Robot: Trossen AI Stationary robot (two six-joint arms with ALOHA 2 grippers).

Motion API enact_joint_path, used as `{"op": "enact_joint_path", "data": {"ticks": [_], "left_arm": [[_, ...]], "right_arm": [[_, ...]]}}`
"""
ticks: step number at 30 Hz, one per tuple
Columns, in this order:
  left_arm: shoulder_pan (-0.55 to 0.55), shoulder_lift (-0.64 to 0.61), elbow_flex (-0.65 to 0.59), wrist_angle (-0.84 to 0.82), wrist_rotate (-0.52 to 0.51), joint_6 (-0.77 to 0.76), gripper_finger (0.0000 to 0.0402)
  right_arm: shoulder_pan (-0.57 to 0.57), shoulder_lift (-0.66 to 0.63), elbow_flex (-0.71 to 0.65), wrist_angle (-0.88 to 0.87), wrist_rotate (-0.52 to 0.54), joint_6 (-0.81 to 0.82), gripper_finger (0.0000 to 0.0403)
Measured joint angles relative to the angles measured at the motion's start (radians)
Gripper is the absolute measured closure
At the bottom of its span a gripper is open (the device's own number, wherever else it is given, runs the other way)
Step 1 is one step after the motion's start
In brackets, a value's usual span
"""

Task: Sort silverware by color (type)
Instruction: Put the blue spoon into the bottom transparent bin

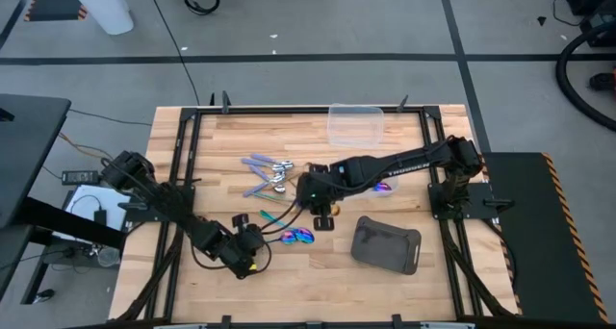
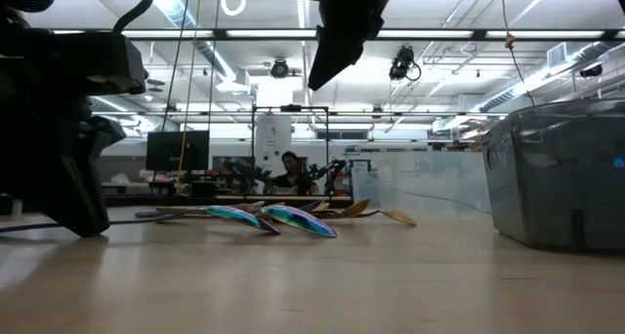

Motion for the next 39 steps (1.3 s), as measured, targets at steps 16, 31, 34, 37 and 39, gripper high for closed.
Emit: {"op": "enact_joint_path", "data": {"ticks": [16,31,34,37,39], "left_arm": [[0.051,-0.048,0.046,-0.092,-0.074,0.084,0.0366],[0.115,-0.113,0.058,-0.068,-0.085,0.175,0.0364],[0.116,-0.149,0.06,-0.027,-0.088,0.224,0.0364],[0.133,-0.166,0.06,0.006,-0.118,0.269,0.0364],[0.153,-0.17,0.059,0.007,-0.126,0.31,0.0364]], "right_arm": [[0.024,0.0,0.0,0.007,0.027,0.03,0.0282],[0.075,0.0,0.0,0.025,0.071,0.069,0.0282],[0.077,0.0,0.0,0.031,0.071,0.069,0.0282],[0.078,0.0,0.0,0.061,0.073,0.054,0.0282],[0.082,0.0,0.0,0.088,0.076,0.026,0.0282]]}}
